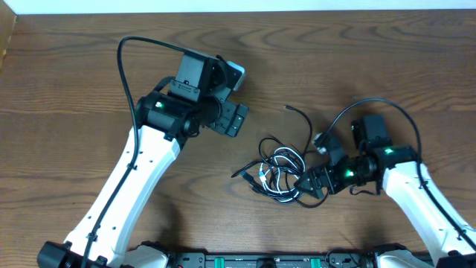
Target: Untangle cables
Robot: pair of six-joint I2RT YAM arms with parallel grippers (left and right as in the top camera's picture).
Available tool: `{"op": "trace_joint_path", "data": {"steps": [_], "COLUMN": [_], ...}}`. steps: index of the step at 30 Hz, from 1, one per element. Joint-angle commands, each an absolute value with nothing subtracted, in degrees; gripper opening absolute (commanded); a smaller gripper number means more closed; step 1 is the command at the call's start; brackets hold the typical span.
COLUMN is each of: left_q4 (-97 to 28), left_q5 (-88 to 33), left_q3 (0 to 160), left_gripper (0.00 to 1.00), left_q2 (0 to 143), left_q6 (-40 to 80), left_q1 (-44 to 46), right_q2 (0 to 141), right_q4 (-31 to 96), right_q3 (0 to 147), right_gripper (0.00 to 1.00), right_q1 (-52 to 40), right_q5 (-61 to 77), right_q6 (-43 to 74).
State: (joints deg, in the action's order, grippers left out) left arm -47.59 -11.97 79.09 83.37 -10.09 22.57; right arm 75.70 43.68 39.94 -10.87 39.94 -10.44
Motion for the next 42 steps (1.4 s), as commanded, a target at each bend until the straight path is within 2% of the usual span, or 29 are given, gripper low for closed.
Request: {"op": "trace_joint_path", "data": {"steps": [1,9,27,38,42], "left_q4": [-47.72,-47.72,-47.64,-47.22,-47.27], "left_q5": [-12.86,-12.84,-12.84,-12.43,-12.43], "left_q3": [78.91,78.91,78.85,78.85,78.85], "left_gripper": [0.88,0.89,0.89,0.89,0.89], "left_q2": [83.26,83.29,86.11,86.41,86.83], "left_q6": [-9.32,-9.34,-9.34,-10.63,-10.63], "left_q1": [21.04,19.25,19.25,19.25,19.25], "right_q2": [75.77,75.77,75.79,80.71,84.2], "right_q4": [39.57,27.22,22.7,19.44,15.14], "right_q3": [36.4,30.15,29.12,29.1,29.1], "right_gripper": [0.92,0.9,0.86,0.84,0.8], "right_q1": [-11.7,-11.73,-12.12,-17.15,-19.33], "right_q5": [41.34,37.65,37.58,34.63,34.59], "right_q6": [-8.84,-5.15,-1.45,1.83,4.93]}}
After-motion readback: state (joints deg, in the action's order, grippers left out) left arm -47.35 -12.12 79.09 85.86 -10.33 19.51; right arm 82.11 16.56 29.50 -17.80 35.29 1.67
